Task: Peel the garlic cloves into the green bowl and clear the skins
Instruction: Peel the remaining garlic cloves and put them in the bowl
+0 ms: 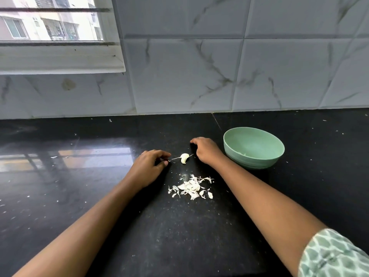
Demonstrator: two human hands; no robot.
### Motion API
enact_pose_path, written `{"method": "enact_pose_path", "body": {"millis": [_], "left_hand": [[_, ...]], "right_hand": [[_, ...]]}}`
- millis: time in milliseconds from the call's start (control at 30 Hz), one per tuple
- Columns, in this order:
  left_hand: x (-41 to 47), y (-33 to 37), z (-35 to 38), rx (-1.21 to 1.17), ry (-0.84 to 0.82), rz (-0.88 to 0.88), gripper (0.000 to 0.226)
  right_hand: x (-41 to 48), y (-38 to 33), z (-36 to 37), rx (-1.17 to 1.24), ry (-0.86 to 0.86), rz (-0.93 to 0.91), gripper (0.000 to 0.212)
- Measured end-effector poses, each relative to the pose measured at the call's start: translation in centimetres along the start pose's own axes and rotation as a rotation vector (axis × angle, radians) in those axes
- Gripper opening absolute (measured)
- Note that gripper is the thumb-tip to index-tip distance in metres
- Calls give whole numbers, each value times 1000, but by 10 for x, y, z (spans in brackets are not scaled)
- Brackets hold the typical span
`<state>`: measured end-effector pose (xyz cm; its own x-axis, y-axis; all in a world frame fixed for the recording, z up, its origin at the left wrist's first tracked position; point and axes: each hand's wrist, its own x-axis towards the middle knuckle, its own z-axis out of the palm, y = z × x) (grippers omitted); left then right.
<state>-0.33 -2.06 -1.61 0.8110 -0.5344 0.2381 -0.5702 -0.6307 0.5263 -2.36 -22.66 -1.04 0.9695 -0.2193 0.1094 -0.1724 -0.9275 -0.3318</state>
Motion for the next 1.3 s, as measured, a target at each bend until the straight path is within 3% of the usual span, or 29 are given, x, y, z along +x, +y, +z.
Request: {"method": "enact_pose_path", "body": {"millis": [233, 367, 433, 533, 767, 1000, 1300], "left_hand": [[5, -1, 9, 30, 0, 22, 33], [6, -2, 10, 44, -3, 24, 33], [6, -2, 10, 54, -9, 28, 33], [5, -2, 10, 54, -6, 25, 32], [6, 0, 10, 80, -22, 24, 32], [5, 2, 9, 83, -29, 11, 34], [-2, 13, 6, 58, 58, 61, 27]], "right_hand": [[-70, 0, -2, -122, 57, -69, 45], [-68, -7, -14, -4, 201, -120, 30], [-57, -13, -15, 61, 139, -239, 30], [-43, -15, -10, -59, -27, -370, 30], [-38, -6, -10, -51, 1, -409, 14], [-61, 0, -29, 118, 91, -322, 10], [-81, 0, -45, 135, -24, -145, 17]]}}
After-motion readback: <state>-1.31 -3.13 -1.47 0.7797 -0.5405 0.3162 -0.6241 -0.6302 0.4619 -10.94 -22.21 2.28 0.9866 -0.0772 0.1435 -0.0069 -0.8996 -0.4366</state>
